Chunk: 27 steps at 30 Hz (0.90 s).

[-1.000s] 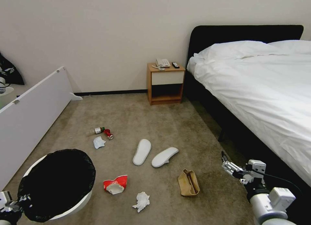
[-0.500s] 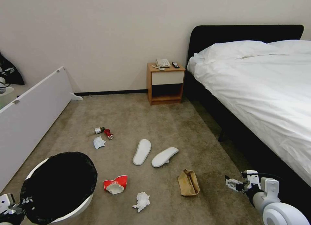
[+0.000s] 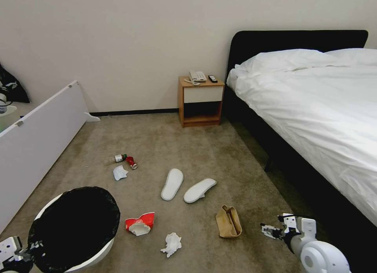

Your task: Pick up the trash bin and place the garbage on the floor into it.

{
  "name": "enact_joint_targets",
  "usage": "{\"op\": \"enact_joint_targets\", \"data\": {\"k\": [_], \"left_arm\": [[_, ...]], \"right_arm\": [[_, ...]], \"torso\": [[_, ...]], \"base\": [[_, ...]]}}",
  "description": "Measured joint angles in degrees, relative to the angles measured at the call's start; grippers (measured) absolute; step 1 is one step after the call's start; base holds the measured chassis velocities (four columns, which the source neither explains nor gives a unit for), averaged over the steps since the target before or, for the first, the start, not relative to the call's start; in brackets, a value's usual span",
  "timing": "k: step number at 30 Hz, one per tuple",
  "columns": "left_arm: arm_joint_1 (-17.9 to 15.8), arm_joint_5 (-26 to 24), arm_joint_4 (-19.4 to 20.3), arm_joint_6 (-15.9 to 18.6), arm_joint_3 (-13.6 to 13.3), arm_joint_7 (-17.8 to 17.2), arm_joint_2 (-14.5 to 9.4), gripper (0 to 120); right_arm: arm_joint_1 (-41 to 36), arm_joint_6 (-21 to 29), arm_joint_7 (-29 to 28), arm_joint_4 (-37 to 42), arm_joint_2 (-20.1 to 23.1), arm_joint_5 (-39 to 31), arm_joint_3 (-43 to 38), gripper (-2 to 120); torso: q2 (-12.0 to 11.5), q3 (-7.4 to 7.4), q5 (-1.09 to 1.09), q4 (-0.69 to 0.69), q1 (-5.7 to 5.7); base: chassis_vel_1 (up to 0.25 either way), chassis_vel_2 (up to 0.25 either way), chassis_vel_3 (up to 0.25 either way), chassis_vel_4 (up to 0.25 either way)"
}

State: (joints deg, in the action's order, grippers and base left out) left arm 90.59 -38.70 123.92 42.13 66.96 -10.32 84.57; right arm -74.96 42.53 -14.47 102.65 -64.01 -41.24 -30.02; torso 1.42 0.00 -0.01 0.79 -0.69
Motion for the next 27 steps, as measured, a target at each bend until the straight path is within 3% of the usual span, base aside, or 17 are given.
{"op": "enact_joint_targets", "data": {"k": [27], "left_arm": [[0.7, 0.6, 0.1, 0.0, 1.0, 0.2, 0.7, 2]], "right_arm": [[12.9, -2.3, 3.1, -19.3, -5.8, 2.4, 8.1, 100]], "torso": [[0.0, 0.0, 0.0, 0.0, 0.0]], "base": [[0.0, 0.0, 0.0, 0.0]]}}
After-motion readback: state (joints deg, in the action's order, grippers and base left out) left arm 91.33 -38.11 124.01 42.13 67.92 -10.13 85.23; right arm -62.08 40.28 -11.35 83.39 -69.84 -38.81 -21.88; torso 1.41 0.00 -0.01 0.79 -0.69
